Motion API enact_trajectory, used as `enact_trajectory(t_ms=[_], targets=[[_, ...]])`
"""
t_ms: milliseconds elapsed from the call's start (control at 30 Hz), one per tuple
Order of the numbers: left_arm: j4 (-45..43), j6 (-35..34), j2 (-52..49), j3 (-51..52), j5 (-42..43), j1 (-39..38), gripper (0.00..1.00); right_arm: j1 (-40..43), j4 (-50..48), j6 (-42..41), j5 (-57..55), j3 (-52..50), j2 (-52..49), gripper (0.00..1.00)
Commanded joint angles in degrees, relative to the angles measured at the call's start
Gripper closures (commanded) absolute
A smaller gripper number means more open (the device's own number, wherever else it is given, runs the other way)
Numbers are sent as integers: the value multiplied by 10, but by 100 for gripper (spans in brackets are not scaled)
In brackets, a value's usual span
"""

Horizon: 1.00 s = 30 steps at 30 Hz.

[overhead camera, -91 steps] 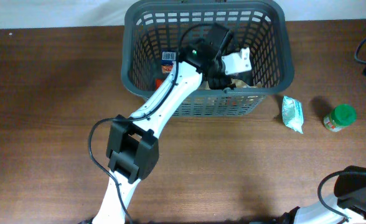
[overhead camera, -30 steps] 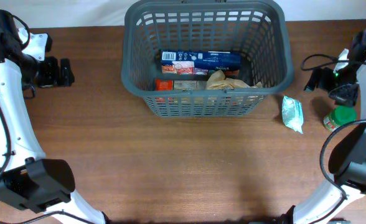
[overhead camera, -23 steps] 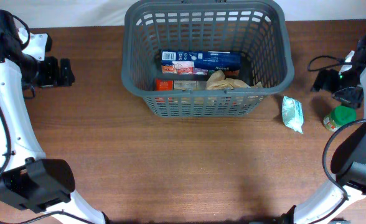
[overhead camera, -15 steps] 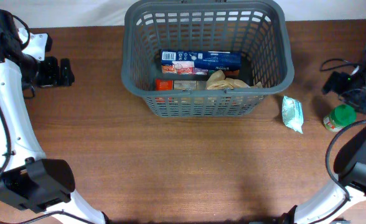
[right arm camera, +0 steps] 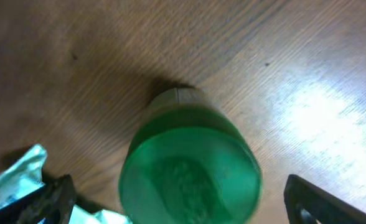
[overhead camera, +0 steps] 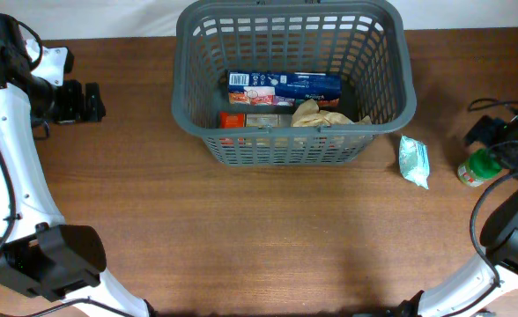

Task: Pack container
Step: 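Move the right gripper down over the green-lidded jar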

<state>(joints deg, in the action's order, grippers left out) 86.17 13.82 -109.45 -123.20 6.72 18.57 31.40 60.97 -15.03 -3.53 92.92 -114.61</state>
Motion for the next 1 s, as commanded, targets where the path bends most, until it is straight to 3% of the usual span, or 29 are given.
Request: enact_trajectory(t_ms=[0, 633, 800, 967], targets=[[0, -7, -2, 3, 8, 3, 1, -2, -24, -6, 3, -35, 0, 0], [0, -7, -3, 3, 8, 3, 1, -2, -103, -20, 5, -91, -2, 0], [0, -7, -3, 3, 8, 3, 1, -2, -103, -20, 5, -91, -2, 18], [0, -7, -3, 3, 8, 3, 1, -2, -100, -21, 3, -91, -2, 18]])
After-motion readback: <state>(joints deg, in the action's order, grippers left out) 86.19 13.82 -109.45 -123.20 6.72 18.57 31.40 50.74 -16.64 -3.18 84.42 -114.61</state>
